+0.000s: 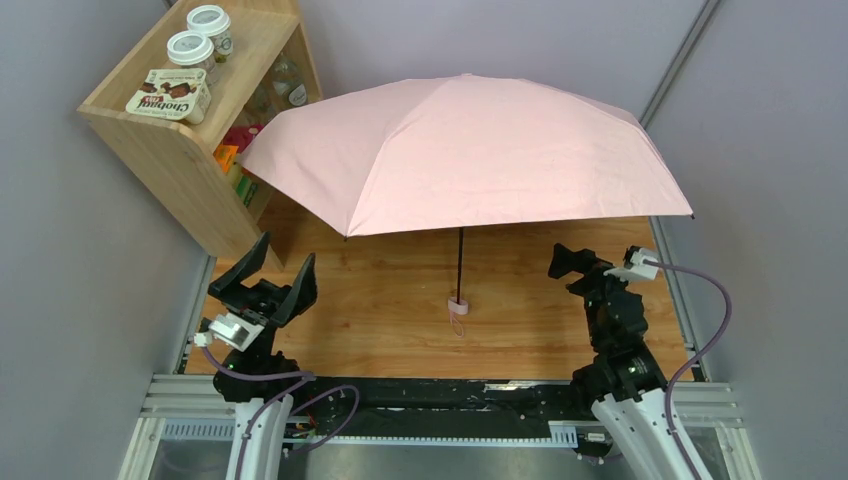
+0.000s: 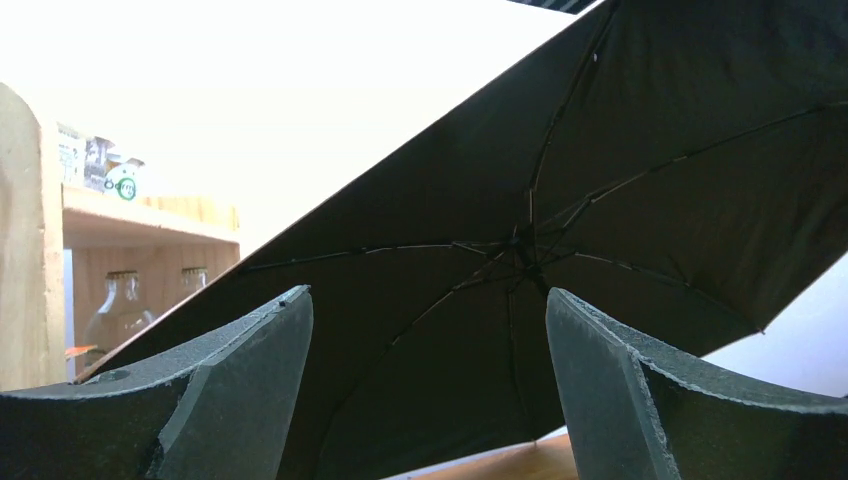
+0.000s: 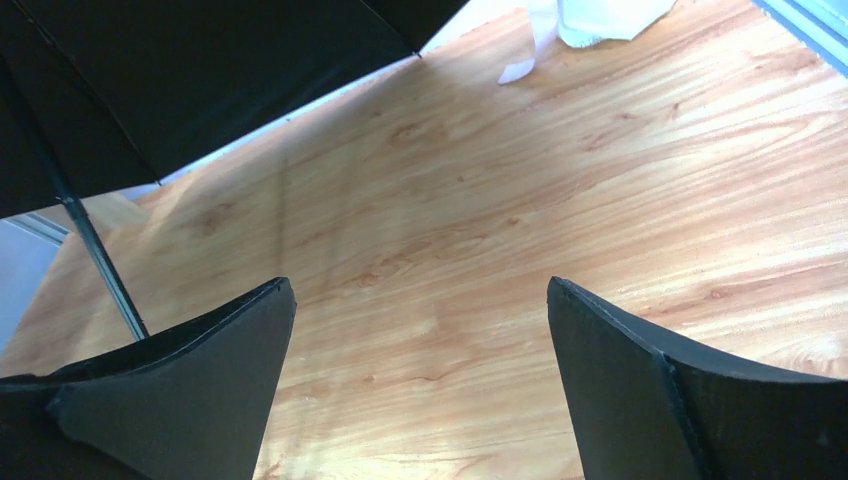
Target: Put away the umbrella
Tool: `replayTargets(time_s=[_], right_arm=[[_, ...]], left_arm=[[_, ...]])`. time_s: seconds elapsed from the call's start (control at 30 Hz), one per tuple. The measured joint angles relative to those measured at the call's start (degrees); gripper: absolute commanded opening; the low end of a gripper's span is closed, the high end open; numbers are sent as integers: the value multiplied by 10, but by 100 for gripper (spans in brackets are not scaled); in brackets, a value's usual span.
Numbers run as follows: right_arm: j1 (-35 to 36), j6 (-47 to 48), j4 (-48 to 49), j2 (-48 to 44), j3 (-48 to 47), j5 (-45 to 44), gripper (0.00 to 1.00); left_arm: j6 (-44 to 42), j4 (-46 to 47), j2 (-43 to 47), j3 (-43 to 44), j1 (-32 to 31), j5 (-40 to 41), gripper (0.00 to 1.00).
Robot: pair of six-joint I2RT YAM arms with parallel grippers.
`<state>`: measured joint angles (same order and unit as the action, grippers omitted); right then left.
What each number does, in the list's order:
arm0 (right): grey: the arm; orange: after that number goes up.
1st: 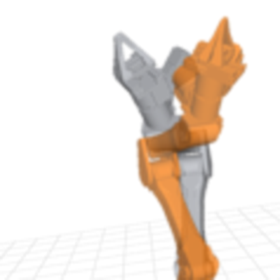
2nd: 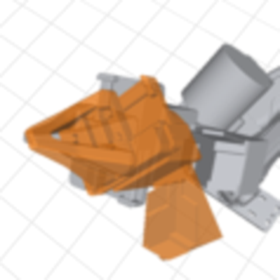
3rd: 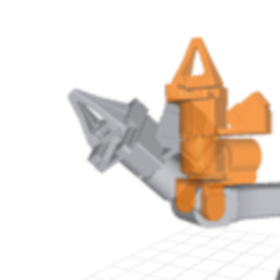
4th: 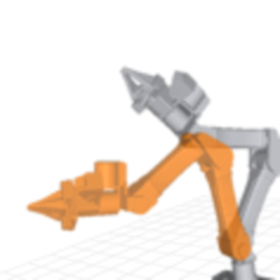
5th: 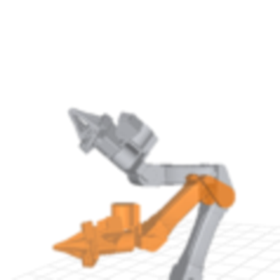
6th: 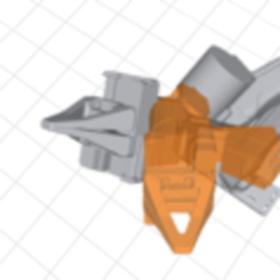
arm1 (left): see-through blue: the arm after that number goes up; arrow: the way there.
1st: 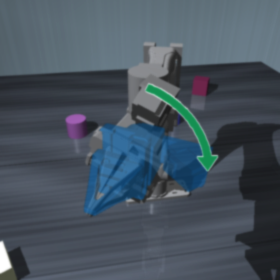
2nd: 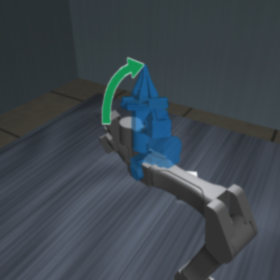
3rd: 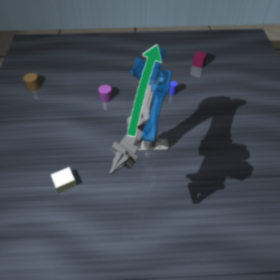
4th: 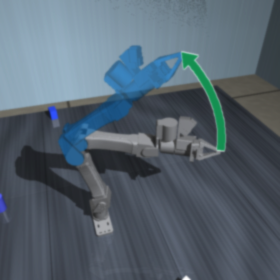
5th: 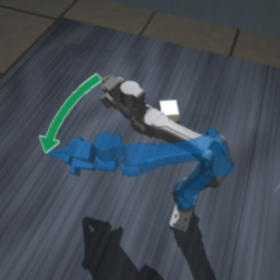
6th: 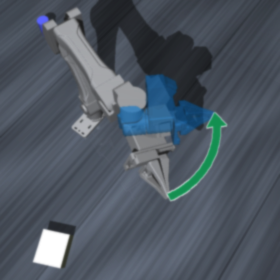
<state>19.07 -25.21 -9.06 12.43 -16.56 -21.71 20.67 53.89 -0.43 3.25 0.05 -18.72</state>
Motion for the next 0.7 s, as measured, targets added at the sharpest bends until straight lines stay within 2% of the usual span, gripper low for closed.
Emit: replayTargets(time_s=[0.2, 0.37, 0.43, 0.5, 0.6, 0.7], right_arm=[[0, -1, 10, 66, 0, 32, 100], [4, -19, 88, 191, -15, 111, 100], [20, -33, 120, 256, -37, 133, 100], [55, -47, 150, 342, -76, 145, 100], [115, -55, 186, 452, -139, 160, 100], [155, -65, 219, 529, -190, 163, 100]], left_arm=[[56, -31, -3, 0, 0, 26, 93], [106, -106, -7, 0, 0, 38, 93], [132, -193, -5, 13, 0, 67, 93], [173, -327, -8, 52, 0, 126, 93], [242, -547, -21, 153, 0, 230, 93], [273, -676, -24, 233, 0, 287, 93]])
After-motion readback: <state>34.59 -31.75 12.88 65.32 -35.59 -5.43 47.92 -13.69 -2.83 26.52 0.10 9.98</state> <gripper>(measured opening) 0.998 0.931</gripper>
